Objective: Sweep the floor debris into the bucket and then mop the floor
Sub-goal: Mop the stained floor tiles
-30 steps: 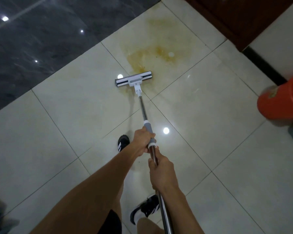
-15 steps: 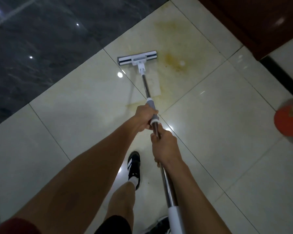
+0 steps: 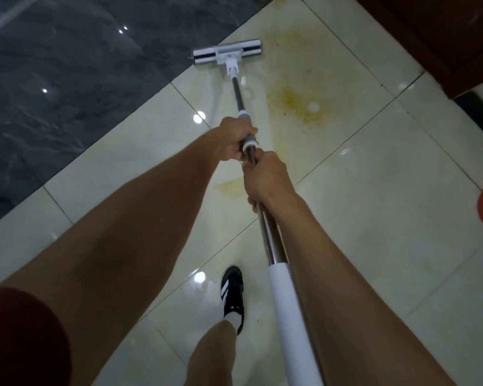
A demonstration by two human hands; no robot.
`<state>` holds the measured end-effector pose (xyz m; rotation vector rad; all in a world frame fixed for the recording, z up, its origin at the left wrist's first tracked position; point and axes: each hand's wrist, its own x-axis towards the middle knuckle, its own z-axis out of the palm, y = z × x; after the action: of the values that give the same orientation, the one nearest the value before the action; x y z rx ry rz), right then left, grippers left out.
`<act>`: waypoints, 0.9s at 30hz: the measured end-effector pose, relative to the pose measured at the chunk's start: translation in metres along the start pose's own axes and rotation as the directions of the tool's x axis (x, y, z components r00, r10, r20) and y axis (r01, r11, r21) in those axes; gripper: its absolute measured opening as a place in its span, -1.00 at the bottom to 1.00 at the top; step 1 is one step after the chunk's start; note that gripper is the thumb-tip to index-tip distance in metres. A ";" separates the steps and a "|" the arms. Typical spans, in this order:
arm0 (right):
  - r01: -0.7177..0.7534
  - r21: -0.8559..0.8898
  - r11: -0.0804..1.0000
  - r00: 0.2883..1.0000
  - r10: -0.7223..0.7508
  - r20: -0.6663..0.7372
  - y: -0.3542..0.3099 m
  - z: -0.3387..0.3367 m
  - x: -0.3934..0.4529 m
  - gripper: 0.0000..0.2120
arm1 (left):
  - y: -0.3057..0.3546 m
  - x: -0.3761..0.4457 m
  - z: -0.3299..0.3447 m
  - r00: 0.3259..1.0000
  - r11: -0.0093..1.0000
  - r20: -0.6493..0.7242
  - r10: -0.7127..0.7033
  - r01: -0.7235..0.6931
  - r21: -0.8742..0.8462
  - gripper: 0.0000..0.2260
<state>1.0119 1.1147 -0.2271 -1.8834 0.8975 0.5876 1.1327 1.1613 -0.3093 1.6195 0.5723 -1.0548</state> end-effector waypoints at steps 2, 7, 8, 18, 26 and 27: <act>-0.018 0.001 1.000 1.000 0.018 0.013 0.007 -0.001 -0.010 -0.79 | -0.010 -0.005 0.005 1.000 1.000 -0.008 -0.006 0.006 -0.002 -0.89; -0.044 0.022 0.999 0.999 0.043 0.019 0.035 0.006 -0.052 -0.78 | -0.047 -0.034 0.013 0.999 0.999 -0.010 -0.033 0.033 -0.003 -0.87; -0.032 0.013 0.999 0.999 0.032 0.009 0.045 0.009 -0.064 -0.78 | -0.058 -0.044 0.014 0.999 0.999 -0.002 -0.044 0.044 0.011 -0.88; -0.057 0.019 0.998 0.997 0.057 -0.050 0.193 0.048 -0.226 -0.70 | -0.224 -0.174 0.056 0.991 0.986 0.058 -0.124 0.116 0.116 -0.82; -0.138 0.139 0.981 0.987 0.148 -0.062 0.307 0.063 -0.353 -0.61 | -0.357 -0.270 0.100 0.975 0.979 0.120 -0.186 0.173 0.108 -0.86; -0.134 0.184 0.974 0.986 0.149 -0.070 0.313 0.061 -0.361 -0.62 | -0.361 -0.276 0.104 0.977 0.978 0.117 -0.178 0.164 0.126 -0.82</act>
<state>0.5416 1.1985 -0.1681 -1.7020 1.1095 0.4985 0.6725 1.2181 -0.2617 1.6101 0.5818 -1.3307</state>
